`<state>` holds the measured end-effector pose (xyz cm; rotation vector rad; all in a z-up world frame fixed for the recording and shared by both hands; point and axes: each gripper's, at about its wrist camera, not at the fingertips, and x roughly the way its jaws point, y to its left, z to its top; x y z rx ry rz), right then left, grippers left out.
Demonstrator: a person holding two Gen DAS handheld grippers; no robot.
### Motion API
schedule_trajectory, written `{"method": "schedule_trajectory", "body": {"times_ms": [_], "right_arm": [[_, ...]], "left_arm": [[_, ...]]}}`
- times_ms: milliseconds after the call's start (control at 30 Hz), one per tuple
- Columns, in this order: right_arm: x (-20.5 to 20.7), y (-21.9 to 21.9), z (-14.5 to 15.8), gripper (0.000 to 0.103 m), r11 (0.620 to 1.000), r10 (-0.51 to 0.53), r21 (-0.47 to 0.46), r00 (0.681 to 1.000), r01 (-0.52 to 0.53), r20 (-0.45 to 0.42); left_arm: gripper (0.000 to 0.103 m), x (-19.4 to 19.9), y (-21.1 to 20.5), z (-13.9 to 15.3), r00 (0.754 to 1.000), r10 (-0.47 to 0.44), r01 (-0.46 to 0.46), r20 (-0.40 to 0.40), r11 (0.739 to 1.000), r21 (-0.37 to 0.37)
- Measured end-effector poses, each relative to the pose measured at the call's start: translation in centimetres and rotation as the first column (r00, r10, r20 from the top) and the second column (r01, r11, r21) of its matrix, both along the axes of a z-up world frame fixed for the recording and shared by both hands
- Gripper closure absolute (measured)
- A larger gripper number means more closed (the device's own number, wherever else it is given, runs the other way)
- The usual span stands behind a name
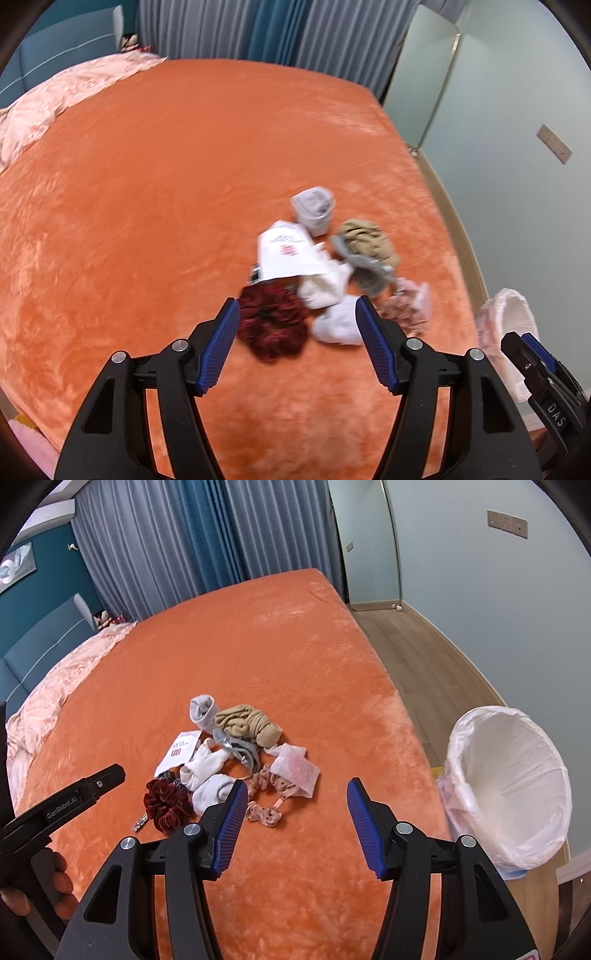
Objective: Collect trash
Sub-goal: 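Move both open tools back toward the clutter on the bed, then grasp the dark red velvet scrunchie with the left tool while the right tool grasps the pink dotted scrunchie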
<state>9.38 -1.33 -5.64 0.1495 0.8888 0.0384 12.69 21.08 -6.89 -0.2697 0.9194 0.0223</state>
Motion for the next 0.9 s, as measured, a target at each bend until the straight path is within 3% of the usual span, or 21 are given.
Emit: {"method": "schedule_trajectory", "body": {"times_ms": [367, 733, 833, 900], "right_arm": [[3.5, 2.6, -5.7, 0.048, 1.0, 0.001, 0.001, 0.994, -0.001, -0.107], [7.1, 2.6, -9.8, 0.048, 1.0, -0.03, 0.004, 0.985, 0.031, -0.173], [7.6, 2.5, -10.9, 0.048, 0.999, -0.037, 0.015, 0.98, 0.041, -0.197], [7.7, 2.4, -11.5, 0.053, 0.998, -0.042, 0.029, 0.977, 0.049, -0.209]], "left_arm": [[0.041, 1.8, 3.7, -6.0, 0.992, 0.047, -0.048, -0.121, 0.999, -0.009], [0.046, 4.3, 3.4, -9.6, 0.983, 0.02, -0.026, -0.181, 0.999, -0.032], [0.054, 4.7, 3.3, -10.2, 0.982, 0.012, -0.02, -0.19, 0.999, -0.043], [0.066, 4.9, 3.3, -10.6, 0.98, 0.006, -0.017, -0.199, 0.998, -0.052]]}}
